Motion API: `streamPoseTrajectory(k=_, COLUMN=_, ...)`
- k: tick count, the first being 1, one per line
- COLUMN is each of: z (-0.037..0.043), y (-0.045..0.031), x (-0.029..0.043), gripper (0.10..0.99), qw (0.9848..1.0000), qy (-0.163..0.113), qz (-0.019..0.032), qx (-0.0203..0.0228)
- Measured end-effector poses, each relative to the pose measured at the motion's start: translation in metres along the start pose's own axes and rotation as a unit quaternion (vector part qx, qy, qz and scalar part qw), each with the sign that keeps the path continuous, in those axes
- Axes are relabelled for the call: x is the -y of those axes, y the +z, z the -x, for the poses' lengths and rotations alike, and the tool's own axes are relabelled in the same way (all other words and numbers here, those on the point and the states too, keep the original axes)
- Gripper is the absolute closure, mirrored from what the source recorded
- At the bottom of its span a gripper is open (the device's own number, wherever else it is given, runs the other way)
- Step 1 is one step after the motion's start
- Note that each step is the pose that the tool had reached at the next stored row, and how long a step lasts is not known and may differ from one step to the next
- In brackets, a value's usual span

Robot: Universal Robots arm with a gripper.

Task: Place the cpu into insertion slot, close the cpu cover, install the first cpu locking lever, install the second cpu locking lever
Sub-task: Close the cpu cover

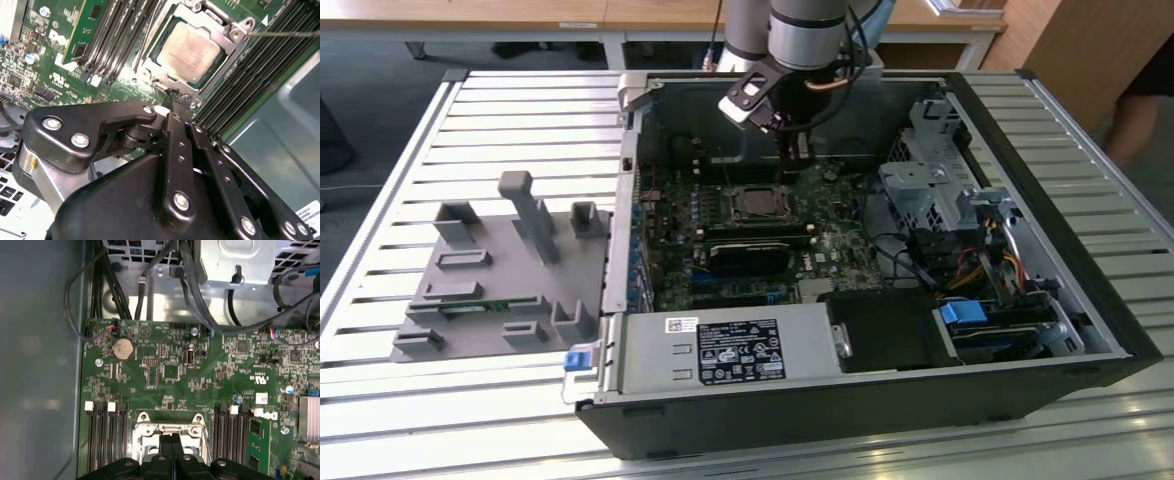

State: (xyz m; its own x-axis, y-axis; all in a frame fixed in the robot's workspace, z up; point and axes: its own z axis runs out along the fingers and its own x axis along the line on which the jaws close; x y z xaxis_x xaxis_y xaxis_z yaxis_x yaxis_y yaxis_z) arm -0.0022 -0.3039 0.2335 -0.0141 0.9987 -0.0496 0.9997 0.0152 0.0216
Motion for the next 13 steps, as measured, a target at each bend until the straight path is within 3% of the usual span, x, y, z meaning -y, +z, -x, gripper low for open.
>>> streamPoseTrajectory(k=13, z=-0.0003, y=0.0003, x=0.0132, gripper=0.965, qw=1.0, qy=0.0, qz=0.0, qx=0.0)
